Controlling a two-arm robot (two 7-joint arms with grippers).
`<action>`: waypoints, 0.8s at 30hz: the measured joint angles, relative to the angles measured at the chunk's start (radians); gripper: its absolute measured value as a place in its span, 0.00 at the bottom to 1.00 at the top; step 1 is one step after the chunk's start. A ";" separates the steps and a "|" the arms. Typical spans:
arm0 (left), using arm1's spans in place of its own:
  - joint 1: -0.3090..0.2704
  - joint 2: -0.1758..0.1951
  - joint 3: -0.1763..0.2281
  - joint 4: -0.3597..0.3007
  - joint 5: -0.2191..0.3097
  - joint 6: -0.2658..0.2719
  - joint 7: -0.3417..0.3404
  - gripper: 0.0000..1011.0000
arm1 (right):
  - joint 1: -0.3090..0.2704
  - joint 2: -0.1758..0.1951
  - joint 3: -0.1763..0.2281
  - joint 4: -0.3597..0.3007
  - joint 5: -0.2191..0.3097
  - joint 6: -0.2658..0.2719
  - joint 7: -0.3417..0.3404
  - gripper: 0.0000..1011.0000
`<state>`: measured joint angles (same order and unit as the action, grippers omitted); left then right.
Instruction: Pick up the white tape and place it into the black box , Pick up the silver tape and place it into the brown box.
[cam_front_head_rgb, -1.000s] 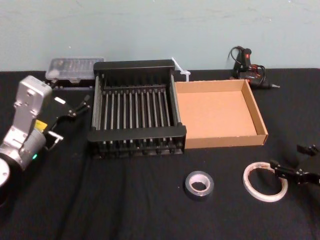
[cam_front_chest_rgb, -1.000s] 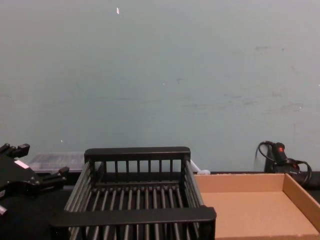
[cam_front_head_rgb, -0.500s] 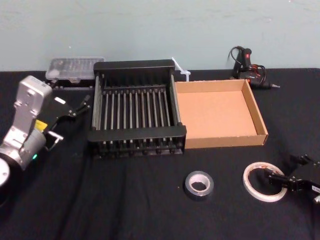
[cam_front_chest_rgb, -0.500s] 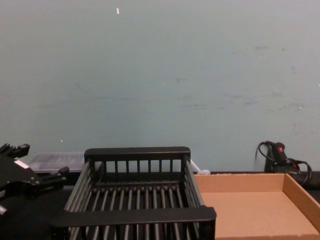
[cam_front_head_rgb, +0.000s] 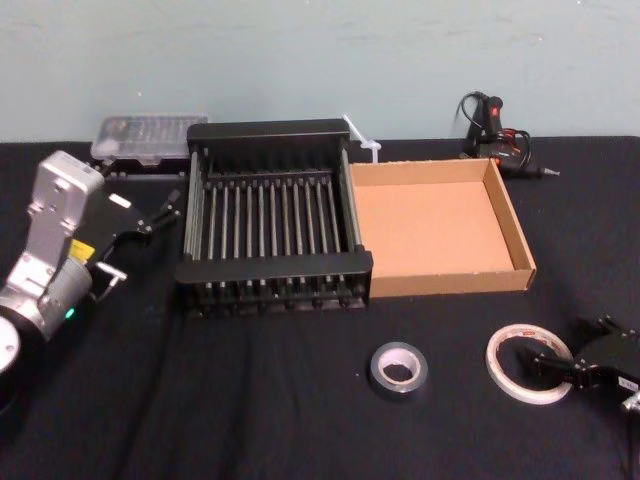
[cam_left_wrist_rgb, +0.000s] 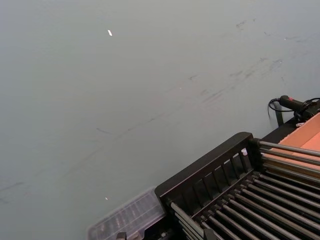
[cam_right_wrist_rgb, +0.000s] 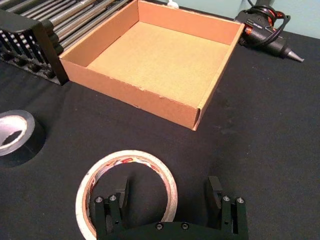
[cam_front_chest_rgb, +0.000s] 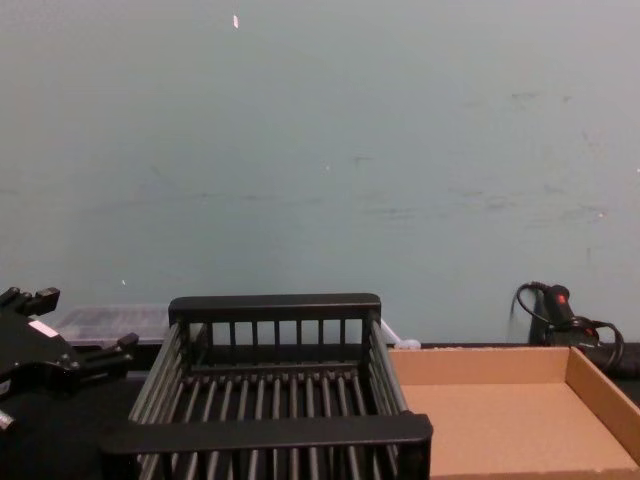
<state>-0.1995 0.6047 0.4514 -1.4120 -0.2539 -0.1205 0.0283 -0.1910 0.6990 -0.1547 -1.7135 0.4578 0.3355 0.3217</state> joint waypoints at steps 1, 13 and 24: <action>0.000 0.000 0.000 0.000 0.000 0.000 0.000 0.99 | 0.001 -0.001 -0.001 0.002 -0.003 0.000 0.001 0.99; 0.000 0.000 0.000 0.000 0.000 0.000 0.000 0.99 | 0.010 -0.012 -0.004 0.015 -0.025 0.005 0.009 0.99; 0.000 0.000 0.000 0.000 0.000 0.000 0.000 0.99 | 0.011 -0.018 0.000 0.020 -0.036 0.005 0.019 0.99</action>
<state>-0.1995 0.6047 0.4514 -1.4119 -0.2539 -0.1205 0.0283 -0.1797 0.6814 -0.1548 -1.6937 0.4222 0.3407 0.3404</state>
